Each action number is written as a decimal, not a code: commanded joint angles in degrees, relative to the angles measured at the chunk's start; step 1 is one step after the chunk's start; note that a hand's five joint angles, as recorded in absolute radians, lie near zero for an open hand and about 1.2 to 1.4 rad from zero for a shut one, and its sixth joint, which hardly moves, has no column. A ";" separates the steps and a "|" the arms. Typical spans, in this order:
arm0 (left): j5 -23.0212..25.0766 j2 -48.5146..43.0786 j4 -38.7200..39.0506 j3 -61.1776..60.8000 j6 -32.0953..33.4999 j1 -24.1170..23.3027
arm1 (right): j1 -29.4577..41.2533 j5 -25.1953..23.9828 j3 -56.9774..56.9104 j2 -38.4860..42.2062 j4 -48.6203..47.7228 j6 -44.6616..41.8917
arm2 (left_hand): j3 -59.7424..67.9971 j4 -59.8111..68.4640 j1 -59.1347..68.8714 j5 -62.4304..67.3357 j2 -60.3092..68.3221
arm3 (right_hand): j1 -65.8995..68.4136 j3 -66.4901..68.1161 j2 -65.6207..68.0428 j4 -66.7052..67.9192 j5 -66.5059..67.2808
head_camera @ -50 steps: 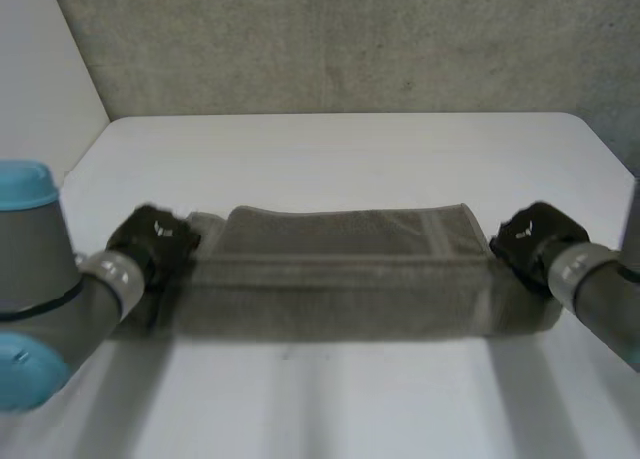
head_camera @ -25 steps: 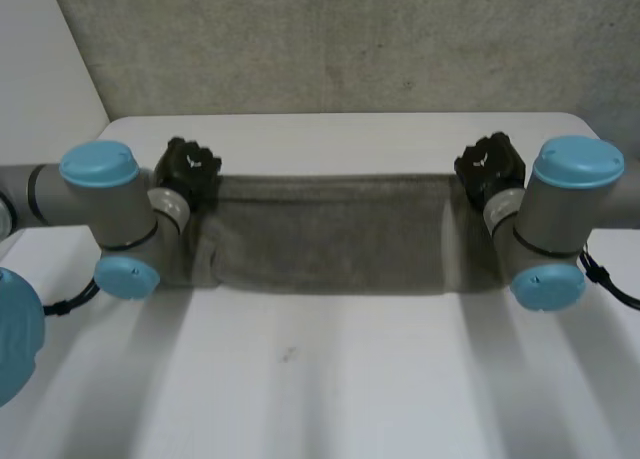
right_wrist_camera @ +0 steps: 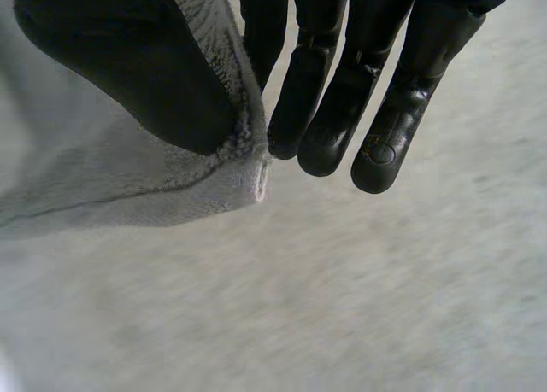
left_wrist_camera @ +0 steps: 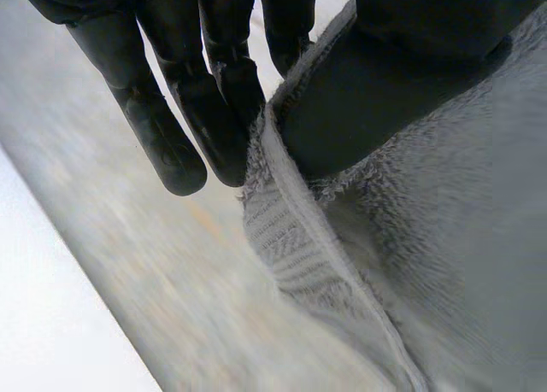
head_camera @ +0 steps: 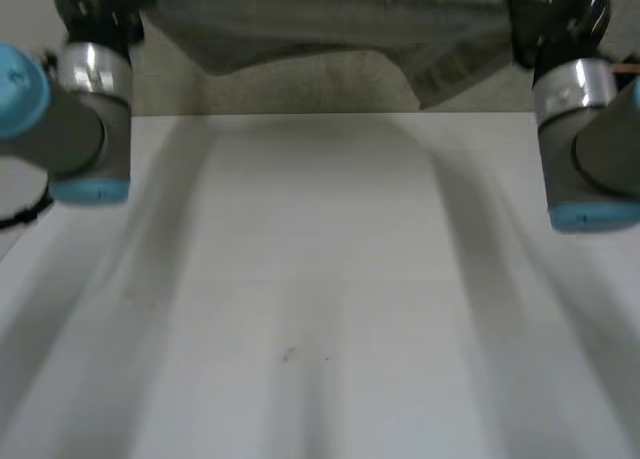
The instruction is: Fold the towel.
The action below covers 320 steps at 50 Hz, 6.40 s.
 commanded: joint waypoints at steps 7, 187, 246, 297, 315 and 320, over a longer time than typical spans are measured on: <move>3.70 -4.28 0.10 -29.47 0.55 0.04 | -0.80 -6.42 23.59 0.73 6.66 -0.46 | 10.29 10.22 11.64 10.13 10.21 | 24.35 11.94 12.32 11.58 13.19; 1.15 11.81 -11.06 -43.73 -9.64 1.18 | -19.70 -21.10 21.59 8.81 25.30 16.41 | -59.71 -59.78 -58.36 -59.87 -59.79 | 24.35 11.94 12.32 11.57 13.18; 0.89 11.63 -10.89 -43.82 -9.55 1.36 | 26.27 -22.77 0.76 20.33 16.24 6.83 | -59.71 -59.78 -58.36 -59.87 -59.79 | -17.27 -29.68 -29.30 -30.04 -28.43; 0.98 10.66 -10.53 -45.32 -9.64 -1.37 | -4.67 -20.22 29.76 4.07 15.45 39.44 | -59.71 -59.78 -58.36 -59.87 -59.79 | 24.35 11.94 12.32 11.58 13.19; 1.06 11.89 -10.53 -45.23 -9.73 -1.80 | -9.87 -15.12 30.39 -5.42 18.88 23.98 | -59.71 -59.78 -58.36 -59.87 -59.79 | 24.35 11.94 12.32 11.58 13.19; 0.80 12.42 -10.62 -45.05 -9.90 -2.68 | 1.48 -15.21 25.63 -5.34 17.82 23.27 | -59.71 -59.78 -58.36 -59.87 -59.79 | 24.35 11.94 12.32 11.58 13.19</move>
